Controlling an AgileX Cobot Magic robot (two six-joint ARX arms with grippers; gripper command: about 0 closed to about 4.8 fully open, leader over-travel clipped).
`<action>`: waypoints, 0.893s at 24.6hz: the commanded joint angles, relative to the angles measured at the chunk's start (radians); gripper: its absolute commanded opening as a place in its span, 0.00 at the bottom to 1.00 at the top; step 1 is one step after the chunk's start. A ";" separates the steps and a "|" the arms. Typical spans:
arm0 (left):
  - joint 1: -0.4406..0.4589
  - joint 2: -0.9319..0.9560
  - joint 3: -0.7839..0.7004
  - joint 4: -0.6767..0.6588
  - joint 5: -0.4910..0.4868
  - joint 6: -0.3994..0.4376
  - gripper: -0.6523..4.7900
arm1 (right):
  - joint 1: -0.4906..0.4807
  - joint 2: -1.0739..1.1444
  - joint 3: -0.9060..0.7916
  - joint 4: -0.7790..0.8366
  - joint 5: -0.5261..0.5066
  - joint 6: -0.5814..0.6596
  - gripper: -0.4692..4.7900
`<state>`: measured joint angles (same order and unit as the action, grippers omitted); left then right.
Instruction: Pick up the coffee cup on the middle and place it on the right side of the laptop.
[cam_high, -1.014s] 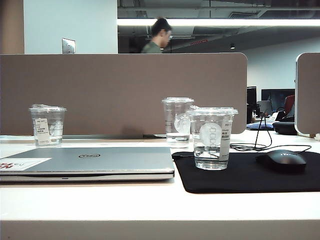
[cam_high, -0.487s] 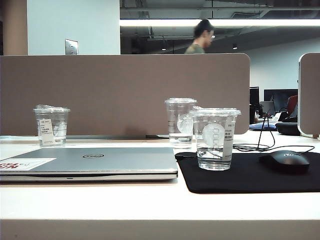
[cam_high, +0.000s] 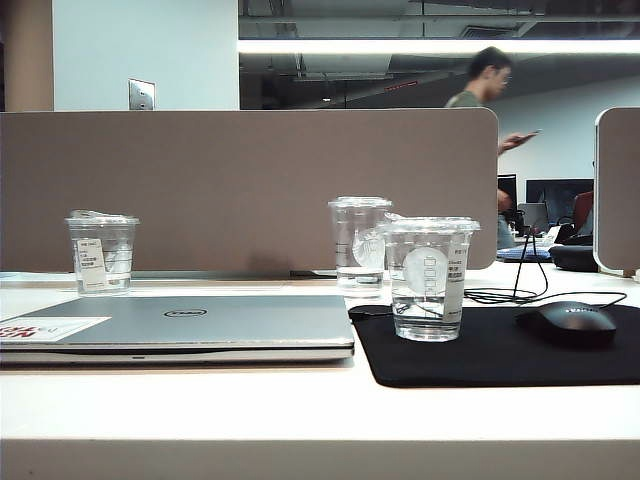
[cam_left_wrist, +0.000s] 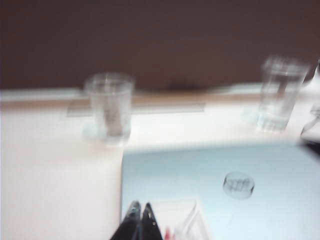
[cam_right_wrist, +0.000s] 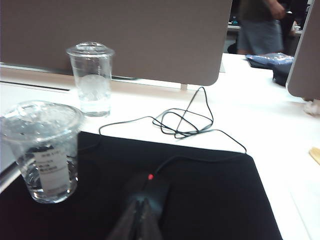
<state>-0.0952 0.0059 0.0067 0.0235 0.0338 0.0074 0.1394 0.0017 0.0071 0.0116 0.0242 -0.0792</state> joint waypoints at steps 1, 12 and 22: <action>0.002 -0.003 0.000 -0.046 -0.007 0.003 0.11 | 0.003 -0.003 -0.006 -0.005 0.000 0.001 0.08; 0.001 -0.003 0.000 0.011 0.015 0.045 0.11 | 0.002 -0.003 -0.005 -0.141 0.114 0.009 0.08; 0.001 -0.003 0.001 0.008 0.015 0.044 0.11 | 0.003 -0.003 -0.004 -0.143 0.113 0.008 0.08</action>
